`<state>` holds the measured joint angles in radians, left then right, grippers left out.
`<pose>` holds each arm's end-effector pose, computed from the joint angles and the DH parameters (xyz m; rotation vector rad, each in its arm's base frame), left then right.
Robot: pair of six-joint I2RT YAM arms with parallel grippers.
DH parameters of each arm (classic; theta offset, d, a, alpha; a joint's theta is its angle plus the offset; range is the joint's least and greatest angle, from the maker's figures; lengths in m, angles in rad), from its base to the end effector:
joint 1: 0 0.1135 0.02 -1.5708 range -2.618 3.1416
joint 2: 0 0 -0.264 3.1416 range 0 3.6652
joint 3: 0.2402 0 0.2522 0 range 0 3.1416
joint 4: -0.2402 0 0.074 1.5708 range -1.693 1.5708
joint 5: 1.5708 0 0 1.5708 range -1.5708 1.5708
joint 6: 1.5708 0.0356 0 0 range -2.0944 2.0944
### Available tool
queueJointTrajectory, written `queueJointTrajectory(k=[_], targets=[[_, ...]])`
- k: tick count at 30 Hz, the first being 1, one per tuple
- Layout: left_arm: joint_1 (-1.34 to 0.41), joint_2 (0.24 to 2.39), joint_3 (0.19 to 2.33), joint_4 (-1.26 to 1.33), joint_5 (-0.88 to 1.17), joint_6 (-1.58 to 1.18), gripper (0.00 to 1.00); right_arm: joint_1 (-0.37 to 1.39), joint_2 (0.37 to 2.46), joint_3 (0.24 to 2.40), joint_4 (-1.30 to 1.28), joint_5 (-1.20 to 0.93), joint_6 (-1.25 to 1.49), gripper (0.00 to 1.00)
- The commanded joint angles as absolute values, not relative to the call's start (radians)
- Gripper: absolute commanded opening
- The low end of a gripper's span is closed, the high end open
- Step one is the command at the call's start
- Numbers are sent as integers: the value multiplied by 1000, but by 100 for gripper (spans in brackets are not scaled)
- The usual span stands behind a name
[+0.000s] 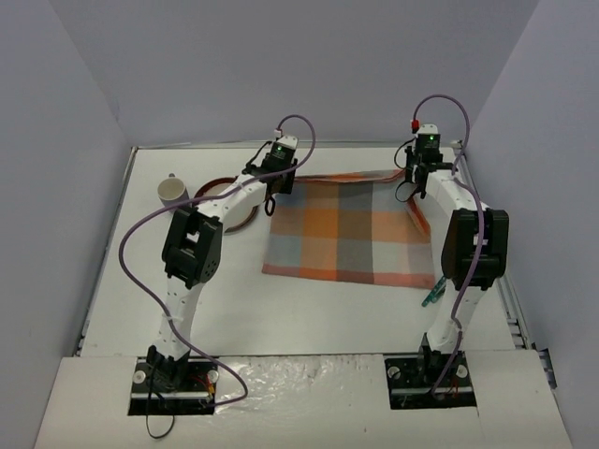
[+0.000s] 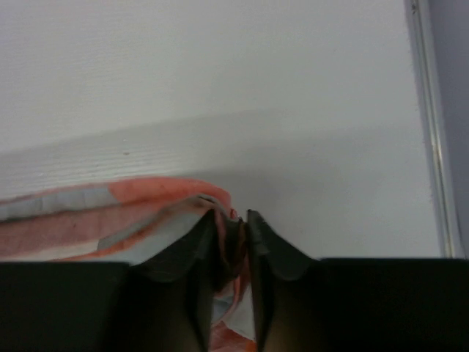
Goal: Set the dinner table for one person
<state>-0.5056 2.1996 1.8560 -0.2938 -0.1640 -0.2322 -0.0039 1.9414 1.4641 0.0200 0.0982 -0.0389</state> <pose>0.4524 -0.2438 0.2360 0.2101 2.1979 -0.2317 0.4589 -0.0053 0.2520 0.0265 2.0279 -0.1266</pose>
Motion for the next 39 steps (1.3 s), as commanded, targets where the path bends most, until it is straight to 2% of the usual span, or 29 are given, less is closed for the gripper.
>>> queueJointTrajectory(k=[1,2,4,6,9,15,19,23,29,39], targets=[[-459,2157,1963,-261,-182,-248,55,-46,1985,1644,55,140,-73,41],[-450,2152,1983,-261,-175,-247,69,-47,1989,1665,44,140,-69,55],[-440,2141,2015,-277,-174,-235,82,-46,1975,1688,11,145,-56,67],[-435,2110,2037,-300,-174,-228,89,-47,1935,1678,5,141,-42,78],[-436,2034,2016,-307,-137,-238,92,-47,1860,1632,-25,176,-7,88],[-454,1792,1859,-375,-36,-329,92,-40,1669,1462,-51,38,135,90],[-473,1629,1662,-391,-3,-390,95,-20,1537,1271,-52,11,250,91],[-498,1528,1429,-338,0,-441,97,0,1508,1125,-52,13,256,96],[-576,1580,1310,-251,10,-516,97,30,1504,972,-20,6,316,97],[-646,1783,1329,-172,-31,-581,97,56,1588,889,50,-3,388,97]])
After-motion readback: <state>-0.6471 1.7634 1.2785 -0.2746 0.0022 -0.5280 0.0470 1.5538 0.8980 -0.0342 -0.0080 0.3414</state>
